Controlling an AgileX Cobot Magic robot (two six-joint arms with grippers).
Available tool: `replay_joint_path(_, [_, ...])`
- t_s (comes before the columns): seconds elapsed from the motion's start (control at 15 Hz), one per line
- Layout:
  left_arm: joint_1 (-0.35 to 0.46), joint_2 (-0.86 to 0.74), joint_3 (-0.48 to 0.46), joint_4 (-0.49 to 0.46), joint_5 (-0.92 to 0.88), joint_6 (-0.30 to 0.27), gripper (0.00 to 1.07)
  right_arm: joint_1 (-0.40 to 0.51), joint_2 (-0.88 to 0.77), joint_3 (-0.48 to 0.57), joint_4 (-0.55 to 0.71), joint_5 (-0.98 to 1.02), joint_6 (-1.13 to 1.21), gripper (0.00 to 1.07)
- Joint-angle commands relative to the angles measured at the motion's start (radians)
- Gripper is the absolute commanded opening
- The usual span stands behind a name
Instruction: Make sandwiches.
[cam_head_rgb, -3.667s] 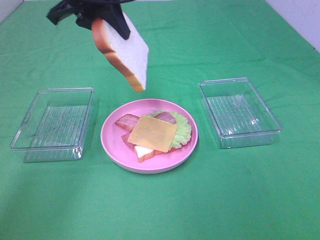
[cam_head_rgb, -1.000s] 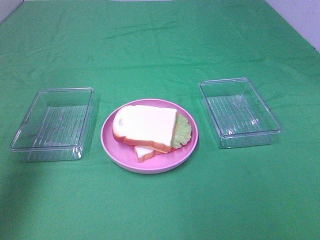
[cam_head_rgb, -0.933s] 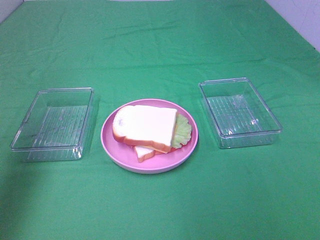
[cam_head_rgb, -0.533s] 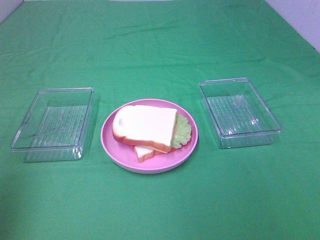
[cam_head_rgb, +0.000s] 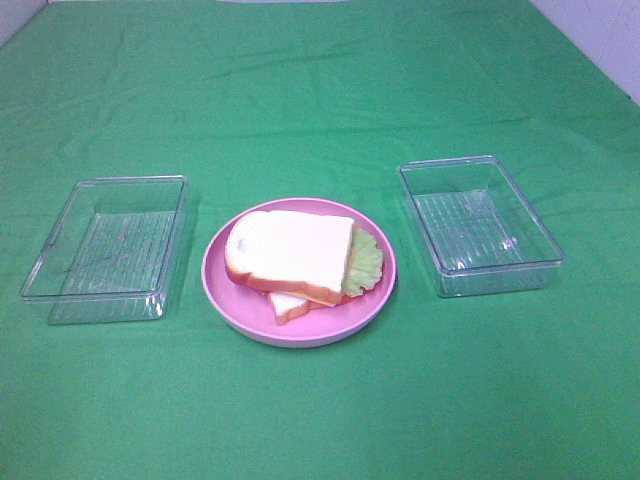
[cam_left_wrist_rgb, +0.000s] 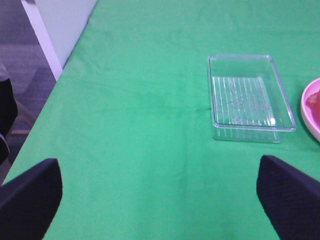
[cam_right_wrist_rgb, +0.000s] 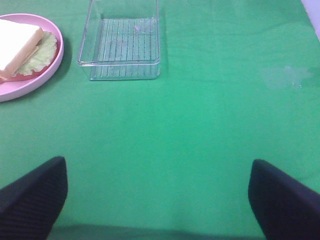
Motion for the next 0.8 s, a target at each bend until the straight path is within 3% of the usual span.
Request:
replay_joint_path(0.07, [0.002, -0.023, 0.026, -0.054, 0.03, 0.04, 1.02, -0.002, -0.027, 0.003, 0.007, -0.012, -0.009, 0.94])
replay_joint_path(0.2, [0.002, -0.044, 0.031, -0.117, 0.03, 0.111, 1.02, -0.002, -0.026, 0.003, 0.009, -0.012, -0.009, 0.94])
replay_joint_path(0.8, [0.002, -0.042, 0.031, -0.121, 0.03, 0.114, 1.02, -0.002, -0.026, 0.003, 0.009, -0.012, -0.009, 0.94])
